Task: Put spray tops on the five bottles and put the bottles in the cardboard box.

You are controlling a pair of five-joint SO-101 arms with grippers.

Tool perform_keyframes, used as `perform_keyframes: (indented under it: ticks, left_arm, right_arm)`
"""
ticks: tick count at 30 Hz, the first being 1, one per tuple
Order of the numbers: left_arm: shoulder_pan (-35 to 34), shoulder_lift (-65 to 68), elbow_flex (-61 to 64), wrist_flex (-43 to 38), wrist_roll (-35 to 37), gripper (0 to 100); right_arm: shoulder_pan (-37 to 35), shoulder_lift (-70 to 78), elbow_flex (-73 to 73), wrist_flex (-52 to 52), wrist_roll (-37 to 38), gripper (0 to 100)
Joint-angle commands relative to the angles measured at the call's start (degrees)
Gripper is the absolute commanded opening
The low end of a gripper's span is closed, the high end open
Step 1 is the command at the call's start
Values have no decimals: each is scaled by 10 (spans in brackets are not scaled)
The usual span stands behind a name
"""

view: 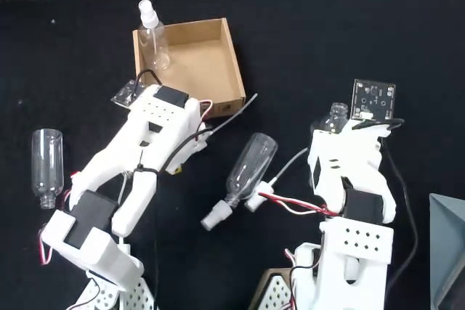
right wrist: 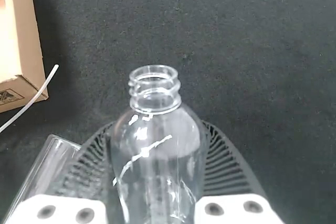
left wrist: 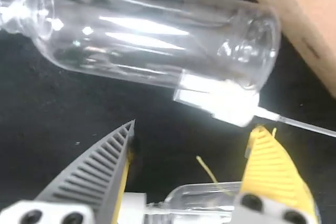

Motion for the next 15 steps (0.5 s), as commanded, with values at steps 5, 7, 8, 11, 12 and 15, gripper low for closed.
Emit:
perform_keyframes:
  ticks: [5, 7, 8, 11, 12, 15]
  left_arm:
    - [4, -5, 1, -105, 14, 321]
    - [5, -5, 21, -132, 14, 321]
    - [3, -5, 33, -148, 14, 321]
    - [2, -5, 71, -197, 14, 321]
    - [2, -5, 82, -208, 14, 321]
    - [4, -5, 102, -222, 14, 321]
  right_arm:
    - [28, -11, -4, -18, 0, 47]
    - [28, -11, -4, -18, 0, 47]
    - [28, -11, -4, -18, 0, 47]
    - [28, -11, -4, -18, 0, 47]
    - [28, -11, -4, -18, 0, 47]
    - [28, -11, -4, -18, 0, 47]
